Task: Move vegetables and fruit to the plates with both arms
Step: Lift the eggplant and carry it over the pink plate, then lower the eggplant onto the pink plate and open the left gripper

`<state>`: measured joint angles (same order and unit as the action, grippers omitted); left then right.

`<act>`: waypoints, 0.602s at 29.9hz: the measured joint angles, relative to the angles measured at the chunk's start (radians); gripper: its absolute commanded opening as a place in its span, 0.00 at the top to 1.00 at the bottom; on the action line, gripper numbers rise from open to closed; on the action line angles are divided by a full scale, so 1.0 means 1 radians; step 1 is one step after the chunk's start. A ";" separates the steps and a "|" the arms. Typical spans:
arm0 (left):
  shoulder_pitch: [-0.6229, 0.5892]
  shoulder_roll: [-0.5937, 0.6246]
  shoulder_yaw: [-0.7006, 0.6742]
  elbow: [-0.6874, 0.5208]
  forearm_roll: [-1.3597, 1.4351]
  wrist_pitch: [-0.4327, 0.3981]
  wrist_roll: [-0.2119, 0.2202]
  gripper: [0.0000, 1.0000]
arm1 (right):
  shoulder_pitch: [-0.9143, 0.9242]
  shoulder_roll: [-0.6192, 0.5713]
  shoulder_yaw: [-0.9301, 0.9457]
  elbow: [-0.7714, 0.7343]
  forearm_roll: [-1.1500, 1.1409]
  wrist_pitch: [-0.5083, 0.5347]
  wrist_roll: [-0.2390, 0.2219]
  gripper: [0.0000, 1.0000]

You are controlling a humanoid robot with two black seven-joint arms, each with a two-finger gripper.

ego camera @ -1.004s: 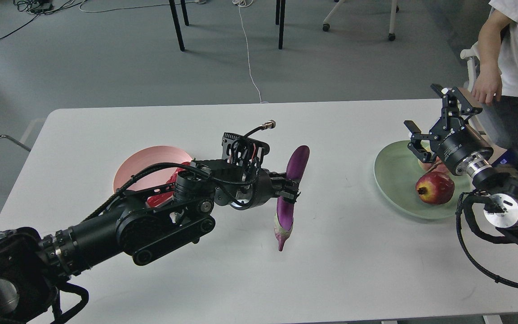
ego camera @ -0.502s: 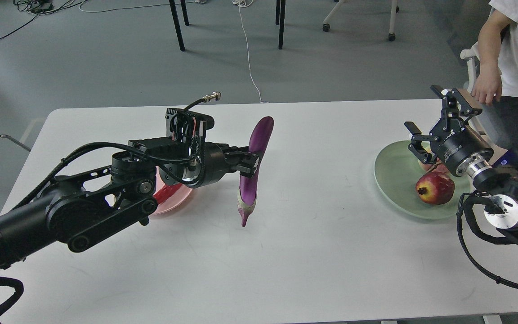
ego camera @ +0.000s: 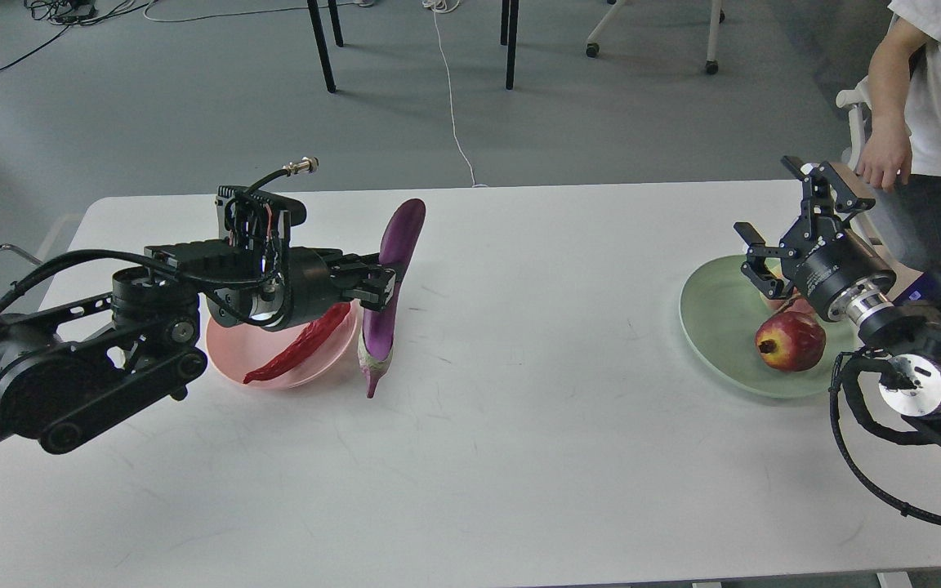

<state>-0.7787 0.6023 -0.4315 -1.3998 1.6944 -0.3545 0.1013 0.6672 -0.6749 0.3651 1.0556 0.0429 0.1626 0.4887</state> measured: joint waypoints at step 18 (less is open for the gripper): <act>0.049 0.087 0.003 0.084 0.013 -0.056 -0.045 0.89 | -0.029 0.033 -0.001 -0.001 -0.034 -0.010 0.000 0.01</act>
<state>-0.7293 0.6896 -0.4283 -1.3161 1.7070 -0.4102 0.0565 0.6384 -0.6415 0.3637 1.0551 0.0090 0.1529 0.4887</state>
